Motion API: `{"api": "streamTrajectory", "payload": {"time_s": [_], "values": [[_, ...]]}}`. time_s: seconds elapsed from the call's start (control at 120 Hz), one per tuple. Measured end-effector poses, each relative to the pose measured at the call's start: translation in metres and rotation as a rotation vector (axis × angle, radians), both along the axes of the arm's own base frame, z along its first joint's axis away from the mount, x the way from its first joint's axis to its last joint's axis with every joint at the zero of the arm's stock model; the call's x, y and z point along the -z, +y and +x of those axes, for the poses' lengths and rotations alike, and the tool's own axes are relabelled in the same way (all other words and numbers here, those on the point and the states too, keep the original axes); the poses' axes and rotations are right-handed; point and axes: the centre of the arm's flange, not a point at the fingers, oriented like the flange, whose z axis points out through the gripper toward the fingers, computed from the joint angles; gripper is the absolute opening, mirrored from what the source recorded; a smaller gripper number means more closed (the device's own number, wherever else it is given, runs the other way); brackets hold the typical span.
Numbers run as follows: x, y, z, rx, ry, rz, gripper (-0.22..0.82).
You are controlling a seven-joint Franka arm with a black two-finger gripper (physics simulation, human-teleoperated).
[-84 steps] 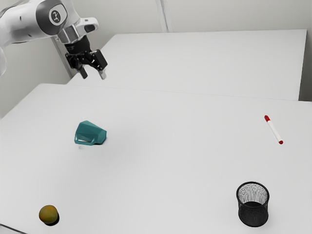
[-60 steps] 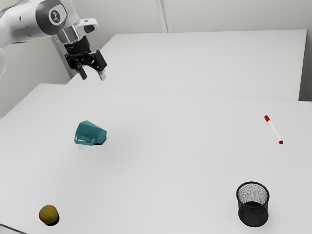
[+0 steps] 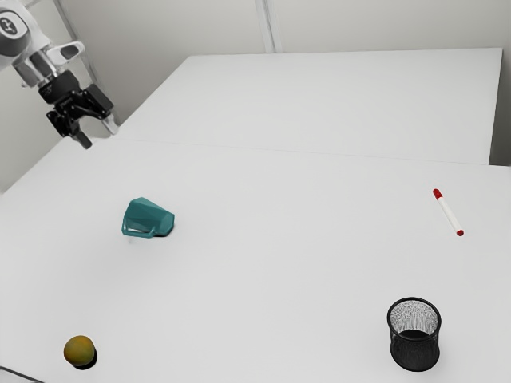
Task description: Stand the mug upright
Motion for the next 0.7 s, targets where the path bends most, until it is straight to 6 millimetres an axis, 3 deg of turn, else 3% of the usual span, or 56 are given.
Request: {"api": "streamTrajectory", "payload": {"time_s": [0.092,0.292,0.375,0.5,0.7], "values": [[0.025,0.03,0.002,-0.017,0.014,-0.069,0.6],[0.09,0.118,-0.007,-0.079,0.013,-0.209,0.6],[0.12,0.14,-0.004,-0.074,0.008,-0.254,0.6],[0.167,0.149,0.013,-0.044,-0.009,-0.323,0.6],[0.214,0.149,0.029,-0.015,-0.07,-0.377,0.6]]}}
